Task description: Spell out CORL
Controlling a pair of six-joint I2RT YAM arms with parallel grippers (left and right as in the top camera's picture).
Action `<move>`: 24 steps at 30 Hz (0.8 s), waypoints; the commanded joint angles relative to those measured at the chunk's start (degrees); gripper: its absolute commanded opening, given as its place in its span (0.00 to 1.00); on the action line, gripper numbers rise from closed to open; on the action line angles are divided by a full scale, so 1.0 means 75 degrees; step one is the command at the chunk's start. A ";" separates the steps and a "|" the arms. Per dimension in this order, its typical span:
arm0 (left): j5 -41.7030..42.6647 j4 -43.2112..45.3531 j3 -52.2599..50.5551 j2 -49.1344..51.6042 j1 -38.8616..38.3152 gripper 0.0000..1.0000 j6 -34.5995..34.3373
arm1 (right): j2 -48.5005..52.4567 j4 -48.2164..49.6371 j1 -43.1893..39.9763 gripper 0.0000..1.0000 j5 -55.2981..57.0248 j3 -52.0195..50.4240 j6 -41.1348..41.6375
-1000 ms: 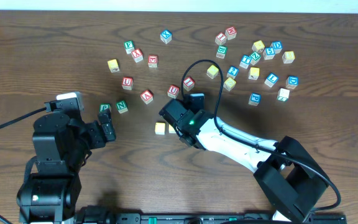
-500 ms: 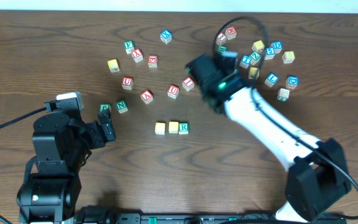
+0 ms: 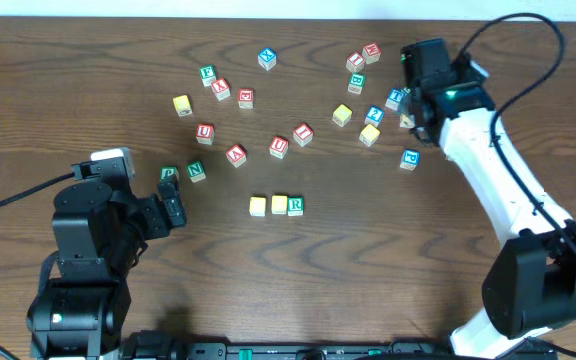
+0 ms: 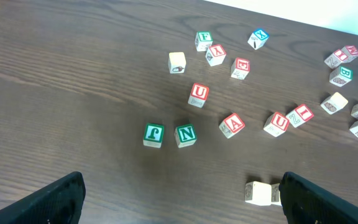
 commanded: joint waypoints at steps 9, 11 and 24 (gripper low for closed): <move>-0.0067 -0.0003 0.0184 -0.0020 0.0041 0.98 0.0067 | 0.0702 -0.0055 -0.0816 0.69 -0.1250 0.0070 0.0341; -0.0067 -0.0003 0.0184 -0.0020 0.0041 0.98 0.0067 | 0.0930 -0.0038 -0.0915 0.68 -0.1445 0.0070 0.0344; -0.0067 -0.0003 0.0184 -0.0020 0.0041 0.98 0.0067 | 0.1679 0.0184 -0.1343 0.62 -0.1886 0.0073 0.0350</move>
